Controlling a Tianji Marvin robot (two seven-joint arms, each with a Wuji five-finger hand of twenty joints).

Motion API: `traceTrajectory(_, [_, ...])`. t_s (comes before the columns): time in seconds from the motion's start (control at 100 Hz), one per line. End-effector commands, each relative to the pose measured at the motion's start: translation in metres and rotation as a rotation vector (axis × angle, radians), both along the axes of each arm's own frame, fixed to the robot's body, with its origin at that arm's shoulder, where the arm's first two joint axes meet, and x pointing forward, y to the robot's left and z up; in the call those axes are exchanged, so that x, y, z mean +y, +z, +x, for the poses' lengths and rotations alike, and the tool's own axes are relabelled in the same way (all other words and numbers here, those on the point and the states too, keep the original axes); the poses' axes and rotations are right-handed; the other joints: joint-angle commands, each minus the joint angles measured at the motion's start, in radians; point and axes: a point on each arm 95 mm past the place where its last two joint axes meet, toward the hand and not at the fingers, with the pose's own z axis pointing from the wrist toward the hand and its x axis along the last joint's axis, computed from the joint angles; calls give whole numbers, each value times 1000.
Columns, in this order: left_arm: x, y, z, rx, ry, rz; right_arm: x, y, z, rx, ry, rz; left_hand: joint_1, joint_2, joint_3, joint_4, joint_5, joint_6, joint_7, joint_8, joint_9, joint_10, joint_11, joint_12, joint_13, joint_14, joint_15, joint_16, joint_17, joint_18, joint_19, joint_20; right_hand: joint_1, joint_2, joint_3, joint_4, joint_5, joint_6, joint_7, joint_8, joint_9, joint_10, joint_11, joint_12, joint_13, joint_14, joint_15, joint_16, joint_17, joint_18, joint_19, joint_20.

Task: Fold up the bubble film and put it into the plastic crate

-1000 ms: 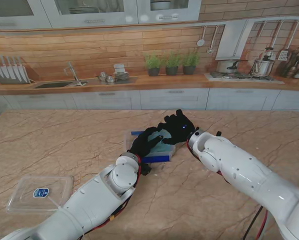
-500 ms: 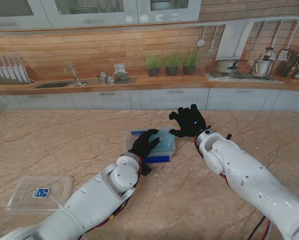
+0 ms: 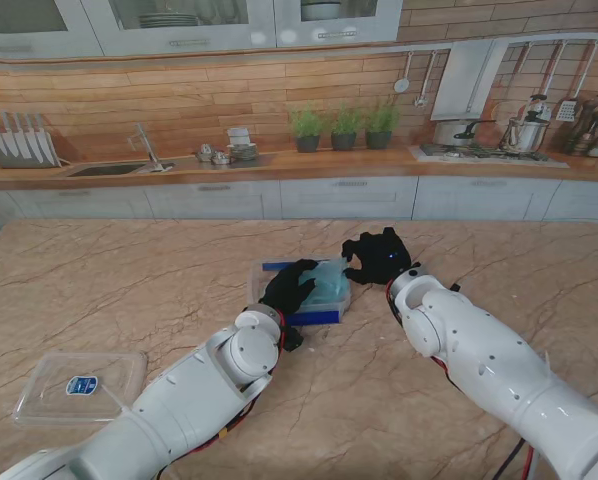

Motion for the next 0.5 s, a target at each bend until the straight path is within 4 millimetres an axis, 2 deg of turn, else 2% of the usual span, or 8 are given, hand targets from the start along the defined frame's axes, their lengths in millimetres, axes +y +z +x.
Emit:
traceTrajectory(0.0, [7,-24,-11,60,12,26,11,-1,-1,9,33,11,60,-13,7,-3,6,-2,29,6,-34,3,-10,-17,-1,3,4,-23,-4,11,24,20,26,-36,61,-46,25,-54,57,-36,30,9,7,10,17,-7,18,9,9,-20,40,23])
traceTrajectory(0.12, [7,-25,-11,71,20,9,20,-3,-1,15,81,10,27,-13,-9,-5,-7,0,23,3,-36,0,-16,-21,-2,-1,4,-33,-6,7,23,19,35,-24,85,-58,56,-89,73,-38,41,0,13,12,30,-15,18,8,22,-26,43,24])
traceTrajectory(0.25, [7,-25,-11,71,18,8,29,-4,0,12,137,-16,31,-15,1,-1,-12,2,21,1,-34,-1,-18,-23,0,-3,7,-38,-6,6,23,17,43,16,80,-71,90,-107,86,-48,47,-3,27,19,36,-21,32,14,29,-30,46,26])
traceTrajectory(0.42, [7,-26,-11,71,12,12,39,-6,5,18,194,-66,36,-18,10,0,-13,0,22,0,-32,-5,-16,-22,1,-9,14,-40,-4,4,26,18,55,41,56,-69,127,-105,94,-70,44,5,47,30,31,-19,56,27,20,-28,53,30])
traceTrajectory(0.49, [7,-26,-11,73,13,11,42,-7,8,18,221,-111,39,-19,13,1,-19,2,22,0,-33,-5,-16,-22,1,-14,16,-41,-3,0,29,19,65,31,55,-68,147,-98,96,-90,48,13,94,59,33,-22,121,61,19,-24,69,37])
